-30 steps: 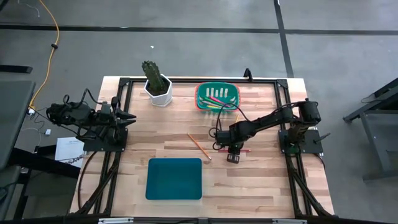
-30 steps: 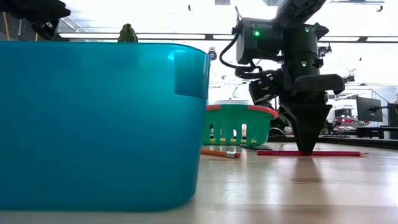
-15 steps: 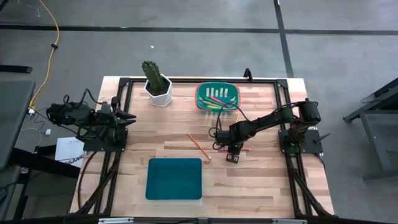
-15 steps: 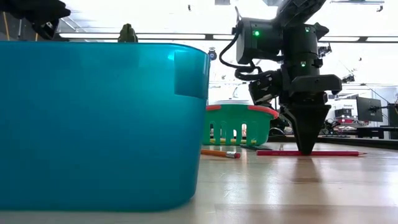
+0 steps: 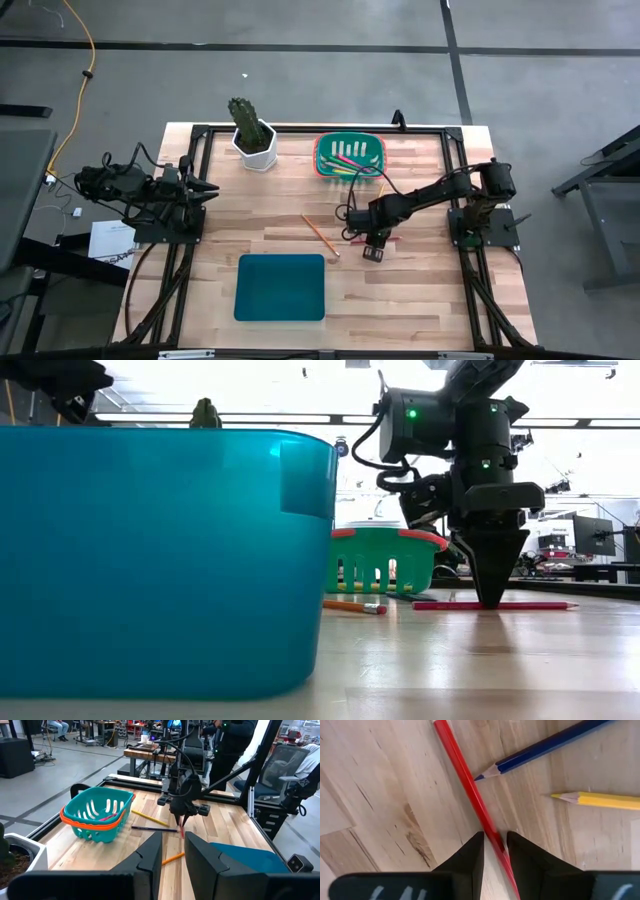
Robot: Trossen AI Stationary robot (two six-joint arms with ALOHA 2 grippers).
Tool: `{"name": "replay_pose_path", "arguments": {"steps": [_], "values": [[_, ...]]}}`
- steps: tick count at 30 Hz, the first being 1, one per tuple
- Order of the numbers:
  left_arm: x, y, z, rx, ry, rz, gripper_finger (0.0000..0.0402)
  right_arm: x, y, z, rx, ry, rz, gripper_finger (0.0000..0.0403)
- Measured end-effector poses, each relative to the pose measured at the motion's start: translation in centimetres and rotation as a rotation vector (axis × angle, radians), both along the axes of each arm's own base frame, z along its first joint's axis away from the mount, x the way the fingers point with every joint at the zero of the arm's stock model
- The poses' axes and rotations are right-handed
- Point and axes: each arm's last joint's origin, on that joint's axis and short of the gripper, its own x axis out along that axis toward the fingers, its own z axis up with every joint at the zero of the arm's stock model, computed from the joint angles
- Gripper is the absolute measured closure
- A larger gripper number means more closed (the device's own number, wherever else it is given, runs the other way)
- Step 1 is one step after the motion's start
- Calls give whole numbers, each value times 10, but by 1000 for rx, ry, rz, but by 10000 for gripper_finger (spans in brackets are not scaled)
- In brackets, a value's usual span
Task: Sort pens & pencils
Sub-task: Put the red pencil into the blue bin
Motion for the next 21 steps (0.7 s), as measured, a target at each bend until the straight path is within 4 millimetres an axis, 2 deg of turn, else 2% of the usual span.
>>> {"name": "replay_pose_path", "arguments": {"steps": [5,15,21], "values": [[0,0,0,0,0,0,330,0,3,0,14,-6,38,325],[0,0,-1,1,7,0,330,0,5,0,26,-10,62,385],[0,0,-2,1,16,0,330,8,8,5,61,-53,74,400]]}}
